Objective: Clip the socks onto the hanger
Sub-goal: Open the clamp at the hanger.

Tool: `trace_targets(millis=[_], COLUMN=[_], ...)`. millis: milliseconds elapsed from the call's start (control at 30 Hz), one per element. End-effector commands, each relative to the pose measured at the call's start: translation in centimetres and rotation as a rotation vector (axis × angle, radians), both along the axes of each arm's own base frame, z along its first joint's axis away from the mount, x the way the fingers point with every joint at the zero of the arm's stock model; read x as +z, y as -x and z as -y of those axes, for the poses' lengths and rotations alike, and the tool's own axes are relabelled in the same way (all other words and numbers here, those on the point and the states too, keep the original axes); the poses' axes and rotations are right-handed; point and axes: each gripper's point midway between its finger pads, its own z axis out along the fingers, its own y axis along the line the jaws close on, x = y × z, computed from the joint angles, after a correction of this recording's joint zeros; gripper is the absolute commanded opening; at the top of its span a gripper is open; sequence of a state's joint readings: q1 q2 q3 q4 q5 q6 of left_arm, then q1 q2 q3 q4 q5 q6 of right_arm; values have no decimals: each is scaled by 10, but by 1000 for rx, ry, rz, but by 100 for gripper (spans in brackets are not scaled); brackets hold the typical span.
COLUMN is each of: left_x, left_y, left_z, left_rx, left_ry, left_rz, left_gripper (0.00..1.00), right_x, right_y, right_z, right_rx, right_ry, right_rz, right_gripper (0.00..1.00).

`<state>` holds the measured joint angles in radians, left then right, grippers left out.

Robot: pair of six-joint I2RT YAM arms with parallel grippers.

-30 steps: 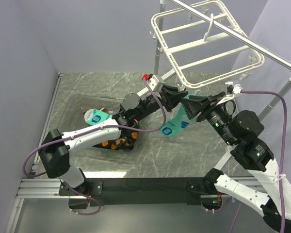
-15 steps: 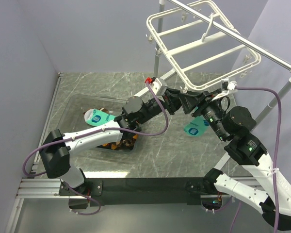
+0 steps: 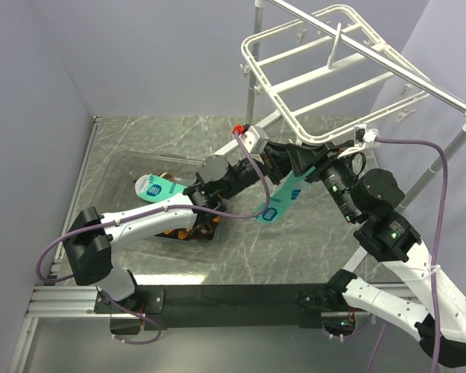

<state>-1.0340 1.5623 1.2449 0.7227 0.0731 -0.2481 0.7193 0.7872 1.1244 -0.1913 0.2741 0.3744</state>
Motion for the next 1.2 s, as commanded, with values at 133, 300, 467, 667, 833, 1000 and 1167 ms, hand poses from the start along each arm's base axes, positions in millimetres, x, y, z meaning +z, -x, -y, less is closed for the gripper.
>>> trace_targets(millis=[133,300,467,667,833,1000,1167], left_x=[20,18,14,12,13,2,-1], left_y=[25,24,24,25,26,20,24], left_z=[-3,0,3,-3,-10,-32,-62], left_rx=[-54,-44,-35,-27,-12,58,87], left_ry=[35,14,-1,9,11,0,16], left_rz=[48,56,60,56,49,-35,-106], left_gripper=[0,1,1,2,18,54,69], right_x=[17,15,17,16,14,16,13], right_y=[-12,-18,-21,-24,-26,-26,-27], right_z=[2,-4,-6,-4,-2,2,1], right_rx=[-51,-47,-50,-70,-85,-101,-102], right_ry=[-63,-50,-39,-26,-16,-17,-18], right_rz=[51,41,44,45,47,65,68], right_gripper=[53,52,39,6,0,0,0])
